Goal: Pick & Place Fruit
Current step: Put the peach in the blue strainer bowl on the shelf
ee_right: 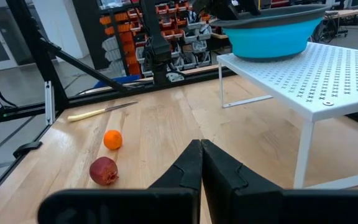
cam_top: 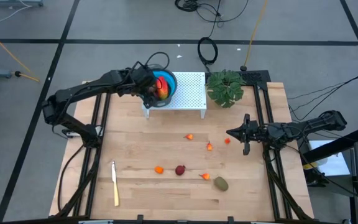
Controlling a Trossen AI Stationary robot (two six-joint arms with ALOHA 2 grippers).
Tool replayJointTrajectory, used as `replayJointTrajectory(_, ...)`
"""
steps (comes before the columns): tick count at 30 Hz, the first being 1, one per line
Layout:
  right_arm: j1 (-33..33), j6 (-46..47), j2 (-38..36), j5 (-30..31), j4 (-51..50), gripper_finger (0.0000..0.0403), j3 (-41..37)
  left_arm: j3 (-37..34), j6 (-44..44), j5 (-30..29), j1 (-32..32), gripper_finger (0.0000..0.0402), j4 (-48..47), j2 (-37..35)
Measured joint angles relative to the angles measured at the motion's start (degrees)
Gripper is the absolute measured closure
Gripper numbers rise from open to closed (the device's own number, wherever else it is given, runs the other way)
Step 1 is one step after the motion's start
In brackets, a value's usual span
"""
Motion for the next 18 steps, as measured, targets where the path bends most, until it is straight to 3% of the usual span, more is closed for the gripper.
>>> replayJointTrajectory(5,0.0,0.06,-0.01,-0.01,2.13,0.0403,0.0,0.03,3.97,-1.39,-0.03,0.0079,1.1,-1.68)
replayJointTrajectory(11,0.02,0.42,0.0,-0.26,11.08,0.0403,0.0,4.42,-2.08,-5.07,-0.24,0.0088,1.09,-5.32)
replayJointTrajectory(18,0.02,-2.05,0.0,-2.99,17.02,0.0403,0.0,5.46,-9.84,0.7,-2.43,0.0139,1.01,-11.02)
